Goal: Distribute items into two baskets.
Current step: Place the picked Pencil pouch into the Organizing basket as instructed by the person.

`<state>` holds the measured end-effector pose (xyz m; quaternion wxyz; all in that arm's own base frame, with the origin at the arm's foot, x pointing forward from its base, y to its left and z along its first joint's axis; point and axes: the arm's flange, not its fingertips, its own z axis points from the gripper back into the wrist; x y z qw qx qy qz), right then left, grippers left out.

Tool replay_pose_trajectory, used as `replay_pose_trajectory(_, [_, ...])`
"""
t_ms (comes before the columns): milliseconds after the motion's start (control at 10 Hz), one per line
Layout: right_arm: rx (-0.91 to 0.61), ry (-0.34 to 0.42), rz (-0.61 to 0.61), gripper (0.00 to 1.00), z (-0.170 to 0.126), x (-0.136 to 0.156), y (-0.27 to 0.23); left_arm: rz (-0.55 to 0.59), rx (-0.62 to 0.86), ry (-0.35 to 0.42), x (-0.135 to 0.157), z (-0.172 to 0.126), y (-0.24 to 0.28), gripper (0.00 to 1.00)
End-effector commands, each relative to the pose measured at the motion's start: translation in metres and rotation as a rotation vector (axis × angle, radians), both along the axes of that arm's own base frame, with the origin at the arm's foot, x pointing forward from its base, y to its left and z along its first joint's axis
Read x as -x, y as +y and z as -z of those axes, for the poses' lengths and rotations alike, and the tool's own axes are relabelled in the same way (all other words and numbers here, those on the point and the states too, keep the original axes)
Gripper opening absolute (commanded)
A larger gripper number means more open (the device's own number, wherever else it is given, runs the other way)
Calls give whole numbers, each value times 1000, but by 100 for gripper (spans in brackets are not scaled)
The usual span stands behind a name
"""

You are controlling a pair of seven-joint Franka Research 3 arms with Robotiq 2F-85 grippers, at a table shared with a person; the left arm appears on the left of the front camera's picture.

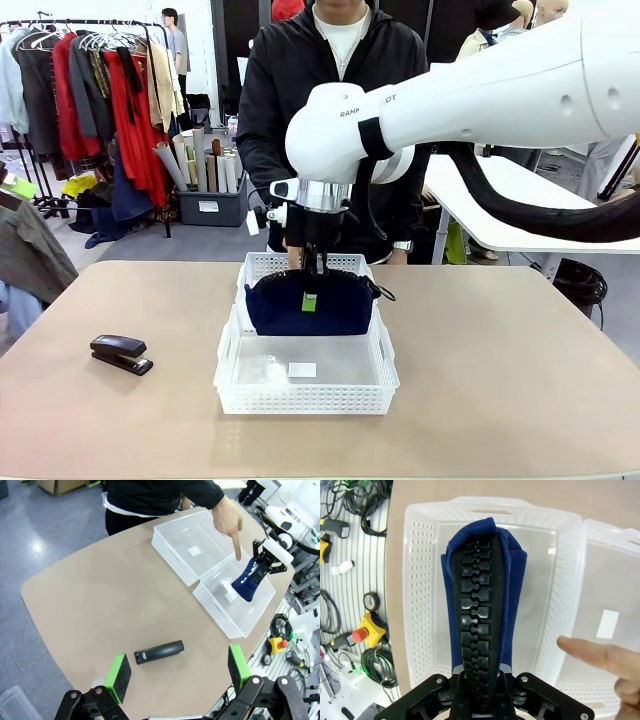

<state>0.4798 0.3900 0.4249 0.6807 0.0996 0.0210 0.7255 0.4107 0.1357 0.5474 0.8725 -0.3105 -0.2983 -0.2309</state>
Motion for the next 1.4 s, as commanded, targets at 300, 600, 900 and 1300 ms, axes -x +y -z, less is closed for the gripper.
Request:
replay_pose_trajectory(300, [73,-7,7,0,37,-1,17,-3,3,-6,1,0,-2,100])
replay_pose_trajectory(600, [89,-10,-22,0,58,-1,23,-3,3,-6,1,0,-2,100])
replay_pose_trajectory(900, [87,10,-29,0,76,5,29,-3,3,-6,1,0,-2,100])
replay_pose_trajectory(1300, [56,29,-33,0,88,8,29,-3,3,-6,1,0,-2,100])
